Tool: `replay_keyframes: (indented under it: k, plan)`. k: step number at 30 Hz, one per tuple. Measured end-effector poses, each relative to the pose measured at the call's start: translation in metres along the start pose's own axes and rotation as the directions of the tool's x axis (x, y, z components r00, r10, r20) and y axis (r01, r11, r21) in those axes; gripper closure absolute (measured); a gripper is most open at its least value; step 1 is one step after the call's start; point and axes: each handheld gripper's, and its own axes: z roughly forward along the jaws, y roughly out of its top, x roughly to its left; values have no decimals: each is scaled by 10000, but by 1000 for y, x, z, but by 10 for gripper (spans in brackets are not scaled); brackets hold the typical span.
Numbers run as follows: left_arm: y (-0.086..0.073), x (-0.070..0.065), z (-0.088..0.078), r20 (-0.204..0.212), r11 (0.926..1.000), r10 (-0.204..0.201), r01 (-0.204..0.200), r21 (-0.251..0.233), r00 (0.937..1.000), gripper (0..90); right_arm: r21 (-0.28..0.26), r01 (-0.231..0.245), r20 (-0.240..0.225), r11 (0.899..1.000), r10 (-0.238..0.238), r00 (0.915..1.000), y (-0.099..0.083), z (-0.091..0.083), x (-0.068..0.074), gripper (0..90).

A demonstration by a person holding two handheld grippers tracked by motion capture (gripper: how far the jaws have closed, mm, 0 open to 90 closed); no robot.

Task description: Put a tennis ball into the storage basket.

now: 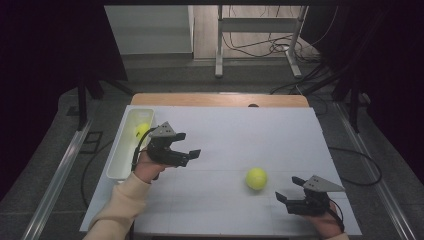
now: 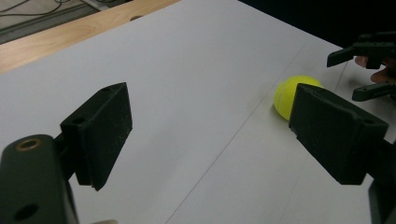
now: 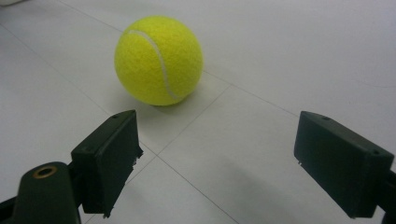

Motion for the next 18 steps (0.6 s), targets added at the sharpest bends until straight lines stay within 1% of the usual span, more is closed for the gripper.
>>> replay_keyframes:
  k: [18]
  plan:
    - [2,-12,14,246,9994,270,-275,206,9993,140,8,-9,-32,10000,9,10000,0,1,0,148]
